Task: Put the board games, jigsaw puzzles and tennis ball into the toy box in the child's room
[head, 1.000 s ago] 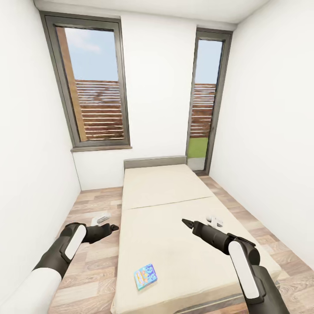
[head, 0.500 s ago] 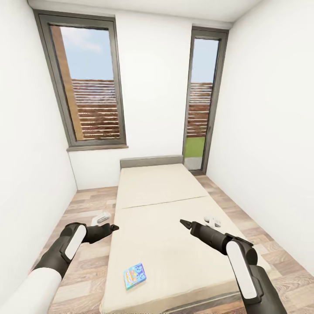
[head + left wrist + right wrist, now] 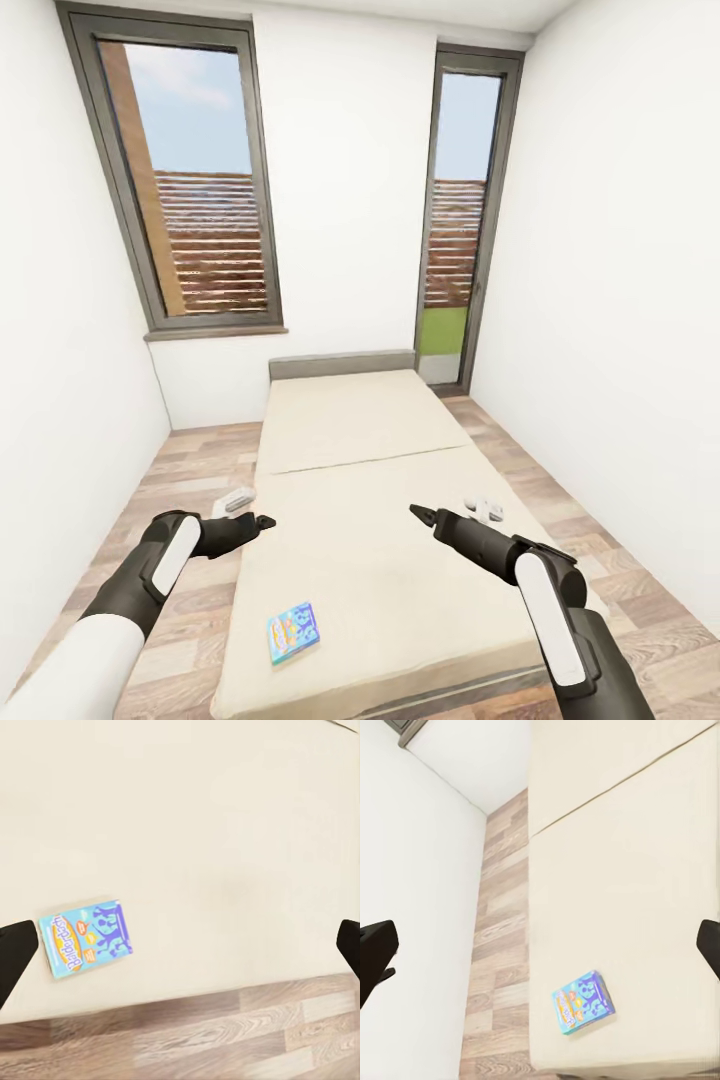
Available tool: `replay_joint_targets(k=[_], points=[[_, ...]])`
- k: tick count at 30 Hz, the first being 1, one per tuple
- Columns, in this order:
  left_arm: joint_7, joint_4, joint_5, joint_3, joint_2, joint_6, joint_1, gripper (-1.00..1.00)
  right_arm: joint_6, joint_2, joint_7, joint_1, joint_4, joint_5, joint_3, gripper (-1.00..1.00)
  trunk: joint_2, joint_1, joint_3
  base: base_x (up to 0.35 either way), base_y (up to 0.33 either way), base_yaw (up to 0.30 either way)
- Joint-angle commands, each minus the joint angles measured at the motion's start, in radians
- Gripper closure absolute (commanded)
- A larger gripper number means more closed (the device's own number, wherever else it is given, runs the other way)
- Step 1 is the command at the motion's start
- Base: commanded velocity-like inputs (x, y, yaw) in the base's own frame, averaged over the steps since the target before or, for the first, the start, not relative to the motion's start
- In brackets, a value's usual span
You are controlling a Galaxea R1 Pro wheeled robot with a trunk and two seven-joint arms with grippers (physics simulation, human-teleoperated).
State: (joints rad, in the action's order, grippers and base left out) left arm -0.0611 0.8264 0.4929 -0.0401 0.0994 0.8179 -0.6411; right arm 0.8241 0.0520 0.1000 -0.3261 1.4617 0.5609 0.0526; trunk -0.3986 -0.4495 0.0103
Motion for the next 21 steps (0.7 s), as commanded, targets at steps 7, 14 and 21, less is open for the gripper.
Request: replay_joint_targets(k=[7,14,21], points=[[-0.006,0.000,-0.005,-0.003,-0.004,0.006,0.000,-1.00,-0.002,0.000,-0.004,-0.001,0.002,-0.008,-0.019,-1.00,-0.001,-0.001,0.013,0.014,-0.028,0.000],[-0.006,0.000,-0.005,-0.003,-0.004,0.006,0.000,-1.00,-0.003,0.000,-0.005,-0.001,0.003,-0.009,-0.024,-1.00,-0.001,-0.001,0.021,0.001,-0.002,0.000],[-0.006,0.000,-0.004,-0.003,-0.004,0.005,0.000,-1.00,-0.003,0.000,-0.006,-0.001,0.003,-0.009,-0.025,-1.00,-0.001,-0.001,0.023,0.000,0.000,0.000]])
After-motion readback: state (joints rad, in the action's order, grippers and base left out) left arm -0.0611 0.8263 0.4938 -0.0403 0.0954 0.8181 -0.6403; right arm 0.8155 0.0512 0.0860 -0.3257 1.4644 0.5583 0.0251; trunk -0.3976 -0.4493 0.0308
